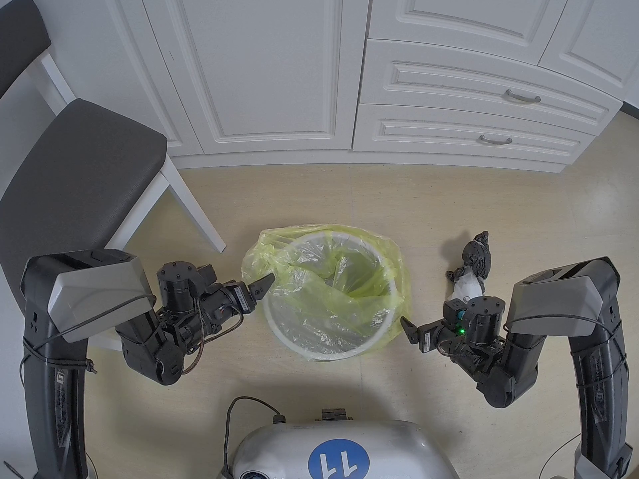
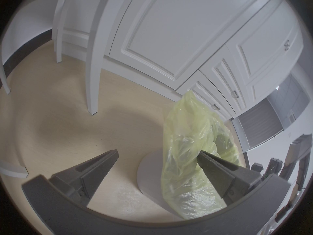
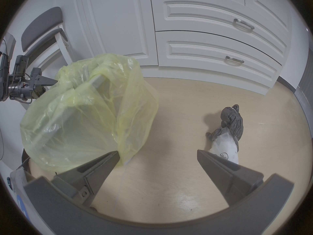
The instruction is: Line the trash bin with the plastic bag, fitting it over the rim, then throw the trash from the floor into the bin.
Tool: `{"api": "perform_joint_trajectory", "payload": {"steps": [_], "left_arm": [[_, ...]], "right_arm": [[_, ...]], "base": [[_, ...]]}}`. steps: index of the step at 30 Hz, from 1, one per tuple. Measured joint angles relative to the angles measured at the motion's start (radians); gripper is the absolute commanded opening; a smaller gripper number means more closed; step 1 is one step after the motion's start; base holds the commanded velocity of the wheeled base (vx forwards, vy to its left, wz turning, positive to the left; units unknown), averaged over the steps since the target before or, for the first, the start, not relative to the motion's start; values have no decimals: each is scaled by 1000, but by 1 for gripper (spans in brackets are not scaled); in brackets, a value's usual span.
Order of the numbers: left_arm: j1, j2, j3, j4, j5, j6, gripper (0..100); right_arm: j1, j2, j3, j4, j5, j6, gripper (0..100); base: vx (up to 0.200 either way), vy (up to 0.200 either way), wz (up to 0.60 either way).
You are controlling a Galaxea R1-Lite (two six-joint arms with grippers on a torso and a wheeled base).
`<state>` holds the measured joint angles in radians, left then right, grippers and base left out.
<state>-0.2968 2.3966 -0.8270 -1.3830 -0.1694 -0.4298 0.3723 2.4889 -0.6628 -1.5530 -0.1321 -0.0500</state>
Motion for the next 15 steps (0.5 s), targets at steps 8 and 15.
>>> {"api": "perform_joint_trajectory", "payload": {"steps": [8, 15], "left_arm": [[34, 7, -14, -10, -9, -65, 100], [61, -11, -11, -9, -10, -68, 100]], "right_arm": [[0, 6, 1, 0, 0, 0, 100], [0, 8, -1, 0, 0, 0, 100]], "base": [[0, 0, 0], [0, 0, 0]]}}
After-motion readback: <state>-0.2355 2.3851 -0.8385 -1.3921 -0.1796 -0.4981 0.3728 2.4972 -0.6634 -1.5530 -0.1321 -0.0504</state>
